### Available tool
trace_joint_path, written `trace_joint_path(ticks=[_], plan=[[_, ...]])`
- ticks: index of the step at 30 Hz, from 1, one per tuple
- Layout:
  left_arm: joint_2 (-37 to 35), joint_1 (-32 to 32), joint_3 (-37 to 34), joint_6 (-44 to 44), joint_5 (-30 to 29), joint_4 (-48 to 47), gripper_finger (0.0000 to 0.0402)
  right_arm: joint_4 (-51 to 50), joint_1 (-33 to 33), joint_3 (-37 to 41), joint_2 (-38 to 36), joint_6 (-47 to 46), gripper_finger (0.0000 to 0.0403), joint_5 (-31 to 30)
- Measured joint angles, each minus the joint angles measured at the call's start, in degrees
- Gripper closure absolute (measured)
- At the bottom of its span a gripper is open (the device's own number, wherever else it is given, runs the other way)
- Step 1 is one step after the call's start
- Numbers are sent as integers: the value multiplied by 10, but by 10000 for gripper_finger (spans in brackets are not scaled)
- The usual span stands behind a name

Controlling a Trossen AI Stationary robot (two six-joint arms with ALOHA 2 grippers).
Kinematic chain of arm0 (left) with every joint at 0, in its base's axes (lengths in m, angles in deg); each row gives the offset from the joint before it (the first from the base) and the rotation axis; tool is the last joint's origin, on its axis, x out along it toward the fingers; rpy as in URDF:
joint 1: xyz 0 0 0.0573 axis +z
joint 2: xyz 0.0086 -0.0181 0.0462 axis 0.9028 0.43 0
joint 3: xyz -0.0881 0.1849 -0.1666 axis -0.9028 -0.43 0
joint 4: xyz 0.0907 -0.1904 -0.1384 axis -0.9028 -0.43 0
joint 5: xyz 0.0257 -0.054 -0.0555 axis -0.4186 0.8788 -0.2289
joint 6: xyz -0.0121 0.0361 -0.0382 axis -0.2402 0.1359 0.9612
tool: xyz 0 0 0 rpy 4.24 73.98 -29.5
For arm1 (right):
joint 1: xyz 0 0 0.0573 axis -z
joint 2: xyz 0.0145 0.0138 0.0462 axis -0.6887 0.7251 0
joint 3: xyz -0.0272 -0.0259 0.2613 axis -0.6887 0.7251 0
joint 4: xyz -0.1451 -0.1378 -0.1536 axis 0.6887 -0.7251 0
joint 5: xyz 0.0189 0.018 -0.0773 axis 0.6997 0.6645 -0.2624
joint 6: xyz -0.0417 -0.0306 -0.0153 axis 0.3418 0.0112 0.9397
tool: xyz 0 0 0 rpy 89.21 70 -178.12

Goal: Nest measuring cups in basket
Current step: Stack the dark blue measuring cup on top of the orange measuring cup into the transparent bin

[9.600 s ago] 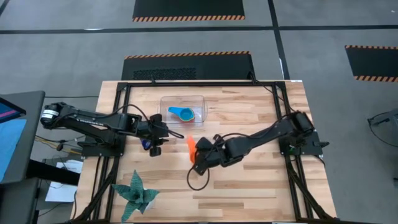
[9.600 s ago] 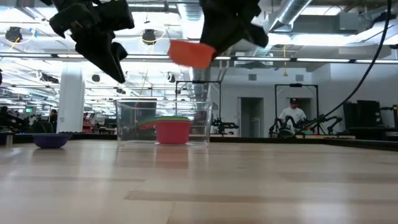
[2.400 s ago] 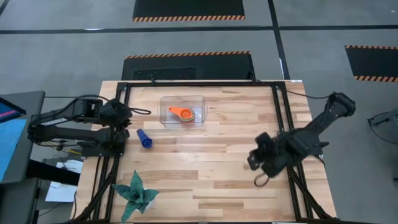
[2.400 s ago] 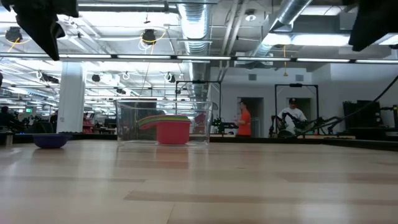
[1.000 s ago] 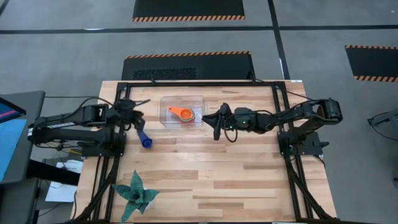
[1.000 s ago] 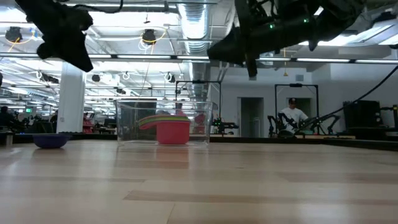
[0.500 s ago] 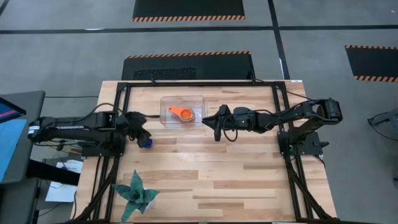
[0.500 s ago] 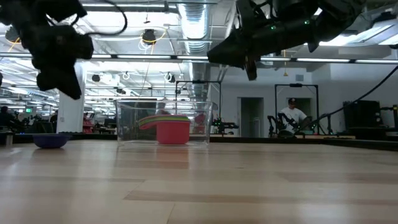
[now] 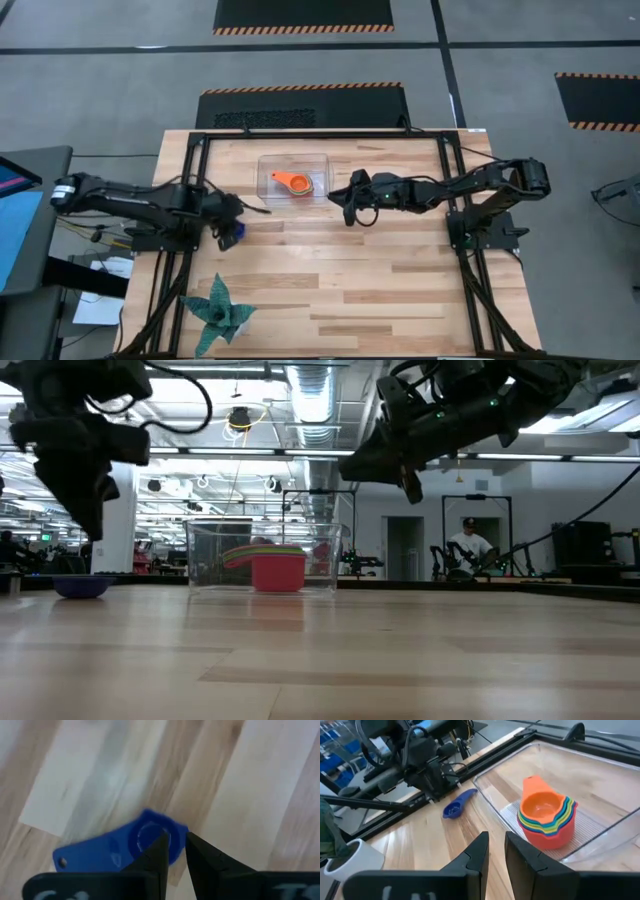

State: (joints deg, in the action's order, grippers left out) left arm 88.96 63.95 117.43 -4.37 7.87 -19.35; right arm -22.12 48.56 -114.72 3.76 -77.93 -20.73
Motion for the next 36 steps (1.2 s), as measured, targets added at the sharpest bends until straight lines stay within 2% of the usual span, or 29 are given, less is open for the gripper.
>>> trace_joint_path(ticks=[8,12,14,16,21,30,36], plan=[[110,-29,45,-56,-44,-30,350,-48,-1,0,0,0,316,0],[131,-40,86,-24,22,-41,346,-88,-2,0,0,0,316,0],[136,-46,102,8,55,-39,340,-104,-2,0,0,1,316,0],[137,-53,111,22,60,-39,331,-114,-1,0,0,4,316,0],[140,-62,112,26,36,-46,300,-123,-1,0,0,9,316,0],[141,-64,108,11,27,-51,228,-124,-10,0,0,31,316,0],[141,-74,73,-17,16,-55,219,-124,-18,0,0,31,316,0]])
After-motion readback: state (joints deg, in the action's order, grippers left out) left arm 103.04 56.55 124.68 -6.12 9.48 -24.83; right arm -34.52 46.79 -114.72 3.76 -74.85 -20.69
